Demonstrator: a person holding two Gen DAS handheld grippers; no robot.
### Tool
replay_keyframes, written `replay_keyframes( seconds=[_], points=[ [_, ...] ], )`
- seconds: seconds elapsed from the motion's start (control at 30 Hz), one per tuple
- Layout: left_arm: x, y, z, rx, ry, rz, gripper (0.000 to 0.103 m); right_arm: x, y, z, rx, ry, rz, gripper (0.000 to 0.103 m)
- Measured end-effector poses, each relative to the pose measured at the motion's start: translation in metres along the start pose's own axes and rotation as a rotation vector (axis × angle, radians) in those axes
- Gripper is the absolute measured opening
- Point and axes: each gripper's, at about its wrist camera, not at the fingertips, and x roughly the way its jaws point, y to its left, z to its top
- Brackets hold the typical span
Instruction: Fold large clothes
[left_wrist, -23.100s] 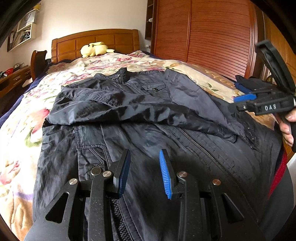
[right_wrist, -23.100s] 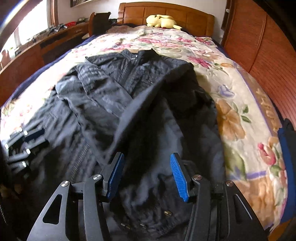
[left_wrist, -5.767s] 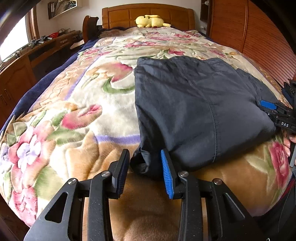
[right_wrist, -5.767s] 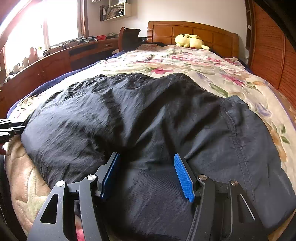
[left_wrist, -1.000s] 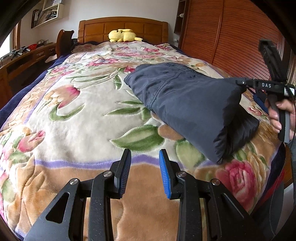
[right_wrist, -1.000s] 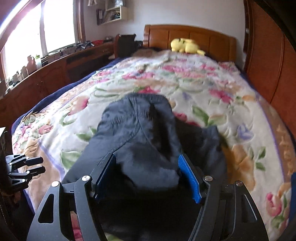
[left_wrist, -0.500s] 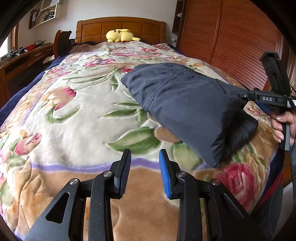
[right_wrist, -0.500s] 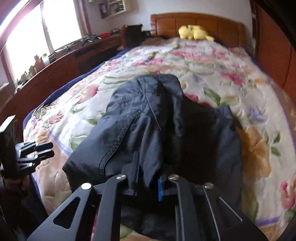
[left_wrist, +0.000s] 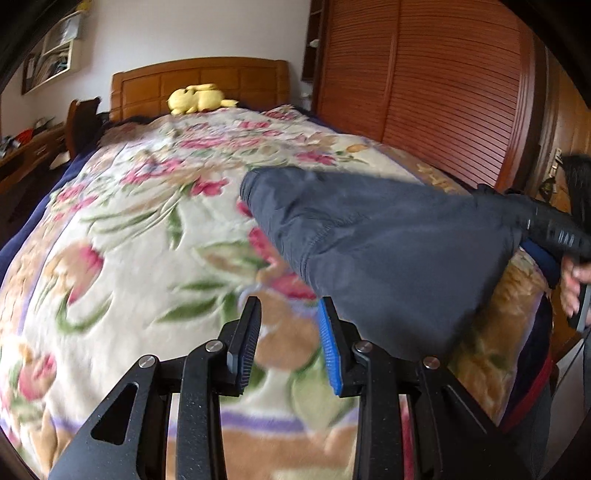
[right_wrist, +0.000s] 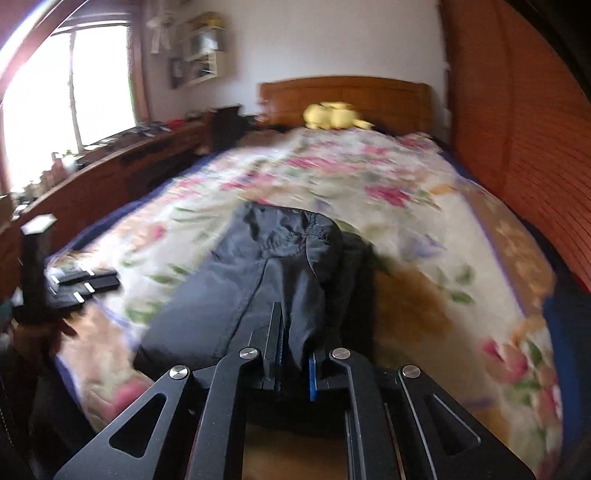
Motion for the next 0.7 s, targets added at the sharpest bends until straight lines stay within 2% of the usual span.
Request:
replay_keyframes(
  seconds=[0.1,0.23,0.3,0.37,0.47,0.57,0.7],
  points=[
    [0.011,-0.006,0.013,0.021,0.001,-0.011,0.033,0.019,-0.013,-0.024,0.04,0.077,-0.01,0.009],
    [0.032,-0.013,0.031,0.04,0.017,-0.016,0.033,0.036,-0.017,-0.033,0.061,0.075,-0.014,0.01],
    [0.04,-0.015,0.038,0.049,0.023,-0.019,0.033,0.044,-0.016,-0.034,0.066,0.074,-0.033,0.02],
    [0.052,-0.017,0.046,0.06,0.033,-0.015,0.033,0.051,-0.016,-0.038,0.061,0.093,-0.056,0.042],
    [0.07,-0.016,0.055,0.068,0.049,-0.004,0.033,0.072,-0.02,-0.041,0.089,0.114,-0.07,0.061],
    [0.091,-0.012,0.064,0.069,0.075,0.009,0.033,0.088,-0.019,-0.046,0.113,0.134,-0.056,0.067],
    [0.121,-0.005,0.074,0.068,0.107,0.029,0.033,0.104,-0.023,-0.05,0.127,0.132,-0.052,0.07]
  ],
)
